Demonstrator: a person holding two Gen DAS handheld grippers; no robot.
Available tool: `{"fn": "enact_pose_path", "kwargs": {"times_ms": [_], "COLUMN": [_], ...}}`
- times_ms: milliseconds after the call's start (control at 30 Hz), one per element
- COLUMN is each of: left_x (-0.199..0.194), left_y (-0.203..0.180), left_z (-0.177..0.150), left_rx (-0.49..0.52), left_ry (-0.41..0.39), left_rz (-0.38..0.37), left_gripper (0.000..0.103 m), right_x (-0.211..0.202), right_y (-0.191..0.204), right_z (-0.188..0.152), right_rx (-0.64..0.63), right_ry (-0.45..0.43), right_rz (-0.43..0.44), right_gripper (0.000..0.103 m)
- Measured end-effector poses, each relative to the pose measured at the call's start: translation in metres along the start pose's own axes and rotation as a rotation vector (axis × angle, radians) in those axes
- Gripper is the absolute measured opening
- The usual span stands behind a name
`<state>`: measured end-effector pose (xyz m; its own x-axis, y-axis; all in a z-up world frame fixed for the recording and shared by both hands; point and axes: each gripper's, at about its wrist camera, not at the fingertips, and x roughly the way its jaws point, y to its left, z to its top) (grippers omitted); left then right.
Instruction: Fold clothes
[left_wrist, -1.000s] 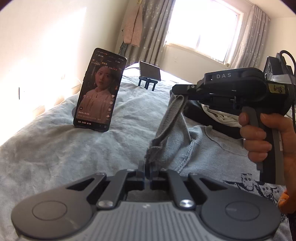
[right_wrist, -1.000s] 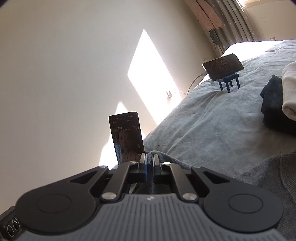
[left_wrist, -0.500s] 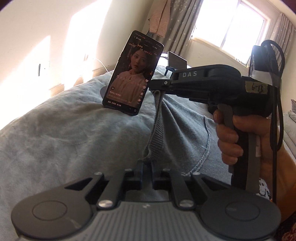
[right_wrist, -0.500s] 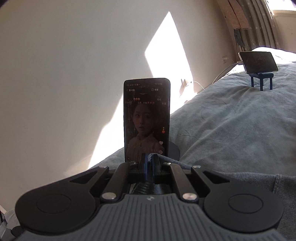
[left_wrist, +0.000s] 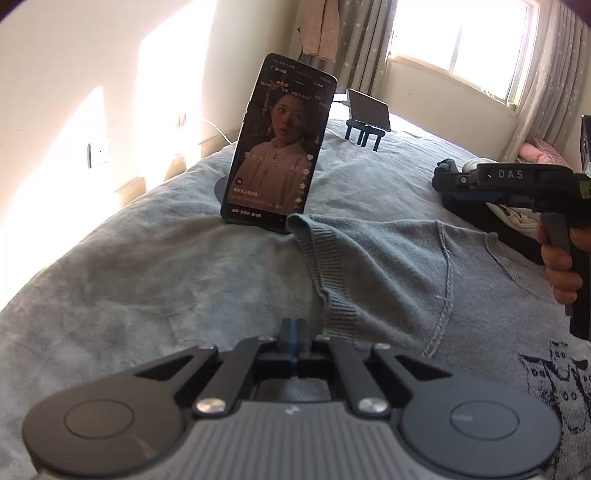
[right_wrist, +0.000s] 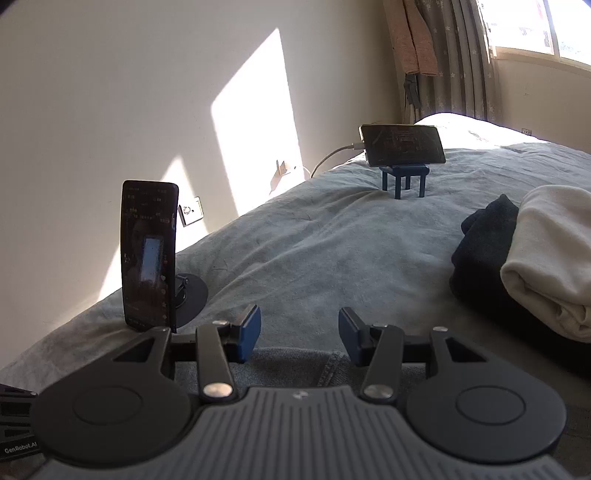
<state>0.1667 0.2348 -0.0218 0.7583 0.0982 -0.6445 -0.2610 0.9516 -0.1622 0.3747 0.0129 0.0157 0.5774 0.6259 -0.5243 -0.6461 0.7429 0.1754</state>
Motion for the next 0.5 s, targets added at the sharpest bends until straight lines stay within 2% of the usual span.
{"fn": "enact_pose_path", "kwargs": {"times_ms": [100, 133, 167, 200, 367, 500], "left_x": [-0.004, -0.004, -0.003, -0.001, 0.034, 0.056], "left_y": [0.011, 0.014, 0.018, 0.021, 0.018, 0.006], "left_z": [0.009, 0.014, 0.019, 0.023, 0.040, 0.044], "left_rx": [-0.032, -0.056, -0.091, -0.116, -0.191, -0.176], "left_ry": [-0.023, -0.032, -0.042, -0.049, -0.050, -0.072], "left_rz": [0.014, 0.003, -0.019, -0.041, -0.093, -0.053], "left_gripper": [0.005, 0.018, 0.038, 0.044, 0.046, 0.042], "right_x": [0.002, 0.004, 0.006, 0.008, 0.022, 0.029], "right_y": [-0.012, -0.014, -0.015, -0.015, -0.010, -0.006], "right_z": [-0.011, -0.014, -0.018, -0.020, -0.028, -0.034], "right_rx": [-0.012, -0.017, -0.022, -0.026, -0.066, -0.113], "right_ry": [0.022, 0.027, 0.029, 0.030, 0.022, 0.022], "right_rz": [-0.035, -0.041, -0.042, -0.041, -0.042, -0.051], "right_gripper": [0.051, 0.051, 0.051, 0.051, 0.051, 0.051]}}
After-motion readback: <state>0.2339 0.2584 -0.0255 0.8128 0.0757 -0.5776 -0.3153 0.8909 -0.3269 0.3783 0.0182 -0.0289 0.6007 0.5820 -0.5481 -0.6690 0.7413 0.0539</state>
